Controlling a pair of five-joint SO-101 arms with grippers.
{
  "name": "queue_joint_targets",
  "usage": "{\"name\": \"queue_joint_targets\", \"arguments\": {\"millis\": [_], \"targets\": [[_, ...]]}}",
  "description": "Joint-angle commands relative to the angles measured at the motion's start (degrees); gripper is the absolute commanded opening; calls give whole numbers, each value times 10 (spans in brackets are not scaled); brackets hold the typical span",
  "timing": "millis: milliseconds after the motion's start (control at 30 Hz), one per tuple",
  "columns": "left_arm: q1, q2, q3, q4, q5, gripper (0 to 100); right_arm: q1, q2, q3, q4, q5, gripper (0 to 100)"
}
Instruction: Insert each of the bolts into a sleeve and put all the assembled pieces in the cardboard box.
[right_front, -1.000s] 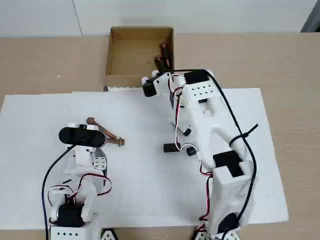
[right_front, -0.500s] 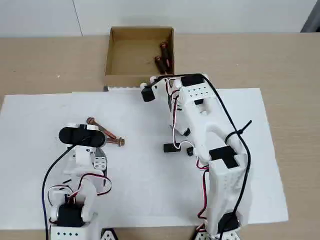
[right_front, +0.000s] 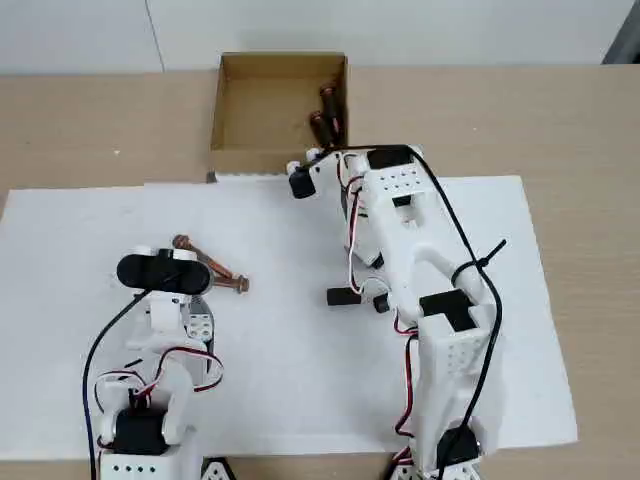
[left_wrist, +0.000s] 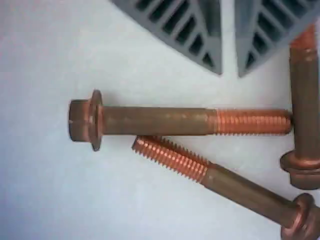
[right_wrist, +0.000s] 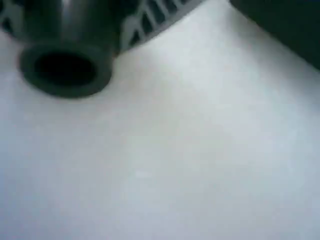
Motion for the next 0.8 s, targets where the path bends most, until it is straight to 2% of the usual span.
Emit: {"name": "queue_joint_targets", "arguments": {"millis": [0, 233, 500, 767], "targets": [[-2, -6, -2, -12, 2, 6, -7, -46, -17, 34, 0, 10], [-1, -6, -2, -12, 0, 6, -3, -179, -25, 102, -50, 4], [0, -6, -2, -12, -1, 6, -4, -363, -14, 109, -109, 4], [-2, -4, -4, -11, -1, 6, -1, -542, 171, 114, -135, 4]]}}
